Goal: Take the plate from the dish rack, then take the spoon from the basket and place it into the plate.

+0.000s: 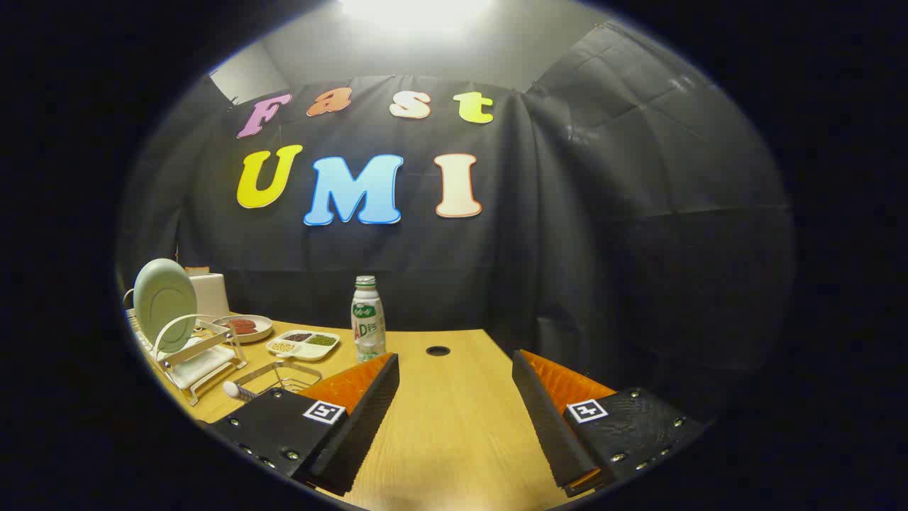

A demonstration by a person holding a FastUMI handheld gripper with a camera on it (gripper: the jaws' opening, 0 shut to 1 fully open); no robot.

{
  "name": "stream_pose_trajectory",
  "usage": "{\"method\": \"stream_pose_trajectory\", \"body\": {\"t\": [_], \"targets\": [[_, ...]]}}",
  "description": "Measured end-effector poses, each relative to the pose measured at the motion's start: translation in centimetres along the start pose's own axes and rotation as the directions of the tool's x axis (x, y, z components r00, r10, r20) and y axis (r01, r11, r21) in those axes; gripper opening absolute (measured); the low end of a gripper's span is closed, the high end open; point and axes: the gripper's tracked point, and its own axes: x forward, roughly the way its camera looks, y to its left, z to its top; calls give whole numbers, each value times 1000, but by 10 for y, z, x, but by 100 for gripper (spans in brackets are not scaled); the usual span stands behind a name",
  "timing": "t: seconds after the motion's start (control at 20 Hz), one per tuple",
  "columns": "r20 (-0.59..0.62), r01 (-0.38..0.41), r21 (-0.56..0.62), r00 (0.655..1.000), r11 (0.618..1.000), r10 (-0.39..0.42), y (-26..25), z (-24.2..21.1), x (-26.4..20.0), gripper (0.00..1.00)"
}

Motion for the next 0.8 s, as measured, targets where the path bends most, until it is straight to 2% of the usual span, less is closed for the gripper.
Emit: {"method": "stream_pose_trajectory", "body": {"t": [0.2,0.3,0.4,0.65,0.8], "targets": [[19,88,-107,996,990,-86,-19,57,-48,98],[6,93,-145,996,985,-93,-7,79,-74,98],[-13,75,-135,997,988,-77,19,100,-99,98],[-92,-46,-67,995,997,40,130,120,-154,98],[-119,-150,-28,982,988,145,209,128,-173,98]]}}
